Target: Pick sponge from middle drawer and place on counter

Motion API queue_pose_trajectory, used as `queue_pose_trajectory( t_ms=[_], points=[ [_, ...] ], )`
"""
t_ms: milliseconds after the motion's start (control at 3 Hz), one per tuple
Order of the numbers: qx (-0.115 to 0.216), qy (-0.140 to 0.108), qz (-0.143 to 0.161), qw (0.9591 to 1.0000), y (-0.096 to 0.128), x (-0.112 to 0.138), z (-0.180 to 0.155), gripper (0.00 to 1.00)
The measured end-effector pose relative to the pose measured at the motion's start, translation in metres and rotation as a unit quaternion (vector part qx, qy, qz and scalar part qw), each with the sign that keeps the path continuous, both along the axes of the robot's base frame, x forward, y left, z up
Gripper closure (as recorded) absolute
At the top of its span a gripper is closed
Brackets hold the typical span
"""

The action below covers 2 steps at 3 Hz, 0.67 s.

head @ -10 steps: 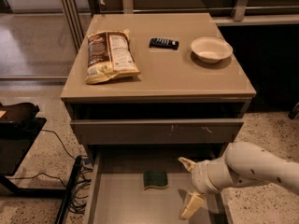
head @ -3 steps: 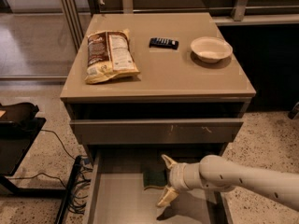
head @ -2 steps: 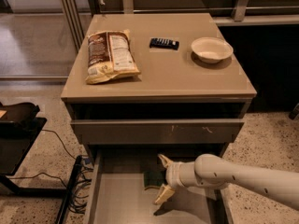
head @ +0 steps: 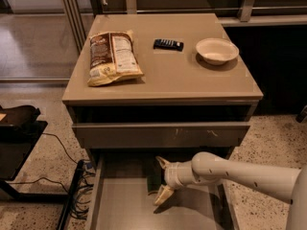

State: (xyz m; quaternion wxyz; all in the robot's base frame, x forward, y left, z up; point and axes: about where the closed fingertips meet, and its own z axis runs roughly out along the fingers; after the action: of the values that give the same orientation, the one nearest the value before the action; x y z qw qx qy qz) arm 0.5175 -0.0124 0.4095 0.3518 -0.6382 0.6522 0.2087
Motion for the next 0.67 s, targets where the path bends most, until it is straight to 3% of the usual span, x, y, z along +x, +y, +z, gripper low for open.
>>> queue_pose_trajectory(
  t_ms=[667],
  points=[
    [-0.004,0.034,0.015,0.9993,-0.008,0.002,-0.034,0.0]
  ],
)
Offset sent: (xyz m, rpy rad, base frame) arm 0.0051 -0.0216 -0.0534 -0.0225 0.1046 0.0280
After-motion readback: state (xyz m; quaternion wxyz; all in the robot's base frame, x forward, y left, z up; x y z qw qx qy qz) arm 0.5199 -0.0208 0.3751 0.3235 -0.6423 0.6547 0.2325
